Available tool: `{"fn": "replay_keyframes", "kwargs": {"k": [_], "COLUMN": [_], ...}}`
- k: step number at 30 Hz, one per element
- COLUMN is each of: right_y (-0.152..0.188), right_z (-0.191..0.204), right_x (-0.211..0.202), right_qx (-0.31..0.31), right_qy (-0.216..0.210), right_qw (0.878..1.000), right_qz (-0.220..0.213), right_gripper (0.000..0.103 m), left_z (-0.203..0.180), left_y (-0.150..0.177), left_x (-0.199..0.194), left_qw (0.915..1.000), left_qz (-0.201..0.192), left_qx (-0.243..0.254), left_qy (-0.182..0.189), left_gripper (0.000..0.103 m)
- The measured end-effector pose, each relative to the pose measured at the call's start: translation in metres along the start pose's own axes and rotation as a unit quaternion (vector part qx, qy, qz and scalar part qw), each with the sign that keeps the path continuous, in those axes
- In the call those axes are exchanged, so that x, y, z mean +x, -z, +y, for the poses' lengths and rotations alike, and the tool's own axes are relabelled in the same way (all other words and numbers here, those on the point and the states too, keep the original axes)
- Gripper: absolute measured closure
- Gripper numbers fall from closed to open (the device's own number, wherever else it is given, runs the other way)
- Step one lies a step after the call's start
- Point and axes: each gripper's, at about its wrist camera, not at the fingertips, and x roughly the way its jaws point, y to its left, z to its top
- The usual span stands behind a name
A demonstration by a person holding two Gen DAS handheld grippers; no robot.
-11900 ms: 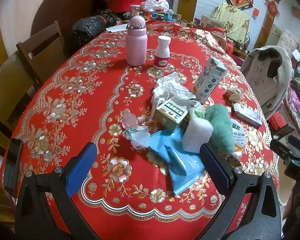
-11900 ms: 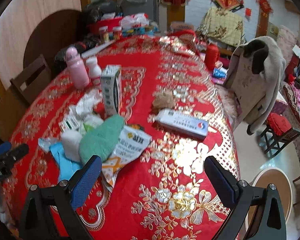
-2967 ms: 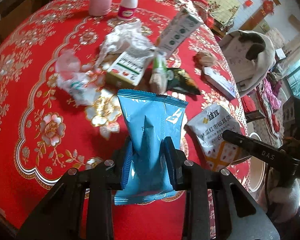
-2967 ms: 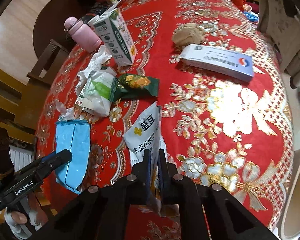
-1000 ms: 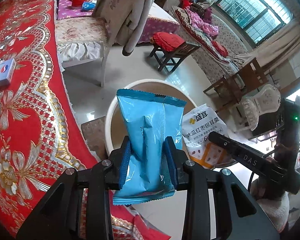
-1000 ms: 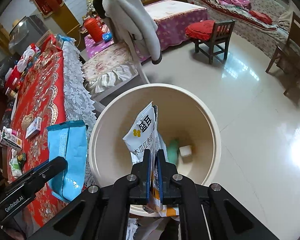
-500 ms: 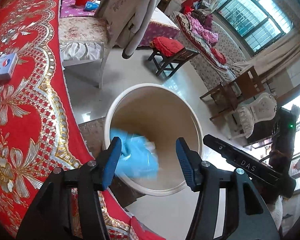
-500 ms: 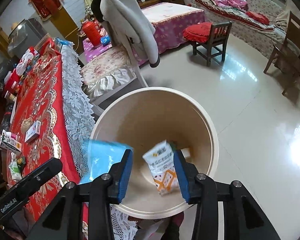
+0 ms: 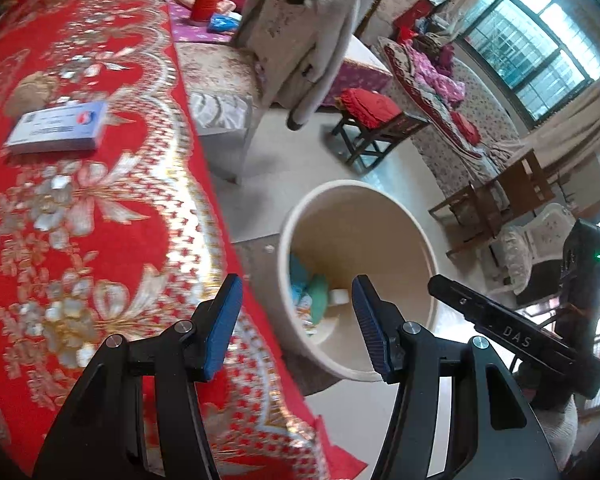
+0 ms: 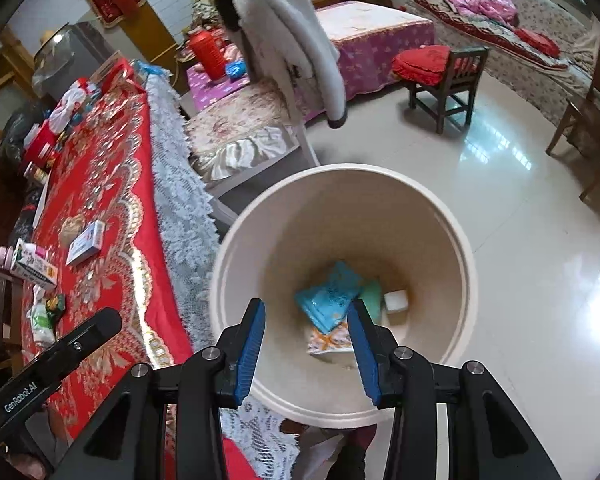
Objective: Collect trash
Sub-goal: 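Move both open tools back toward the remaining trash on the table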
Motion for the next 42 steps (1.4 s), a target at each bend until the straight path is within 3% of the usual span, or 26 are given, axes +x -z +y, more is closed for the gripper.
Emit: {"fn": "replay_keyframes", "kwargs": {"k": [14,19,28,35,42], "right_y": [-0.004,-0.001,0.008,0.021,0.037], "right_z": [0.090,0.125,0.188,0.237,0.281], "right_x": [0.016,0.024,0.040,0.055,0.073], "right_qx": [-0.074,-0.103,-0.157,-0.196,-0.230], "right_qy": [-0.043,-0.059,-0.090,-0.112,-0.125], "right_qw": [0.996,0.993,0.983,0.972,0.962], "right_qz": [0.010,0.018,0.038,0.058,0.081], "right_gripper": [0.059,0.052,0.050,0.050,0.046], "left_z": [0.066,0.094,0.141,0.192,0.261], "left_y": [0.008,0.014,0.029,0.051,0.082], "left_x": [-0.051,-0.071,-0.109,-0.140,-0.174], "left_qw": [0.9963,0.9928,0.9847,0.9743,0.9531], "left_qz": [-0.042,-0.055,-0.076,-0.085,-0.095], "left_qx": [-0.048,-0.072,-0.111,-0.153,-0.223], "left_qy": [-0.058,-0.078,-0.111,-0.141,-0.181], "left_gripper": [0.048,0.048,0.048,0.048,0.048]}}
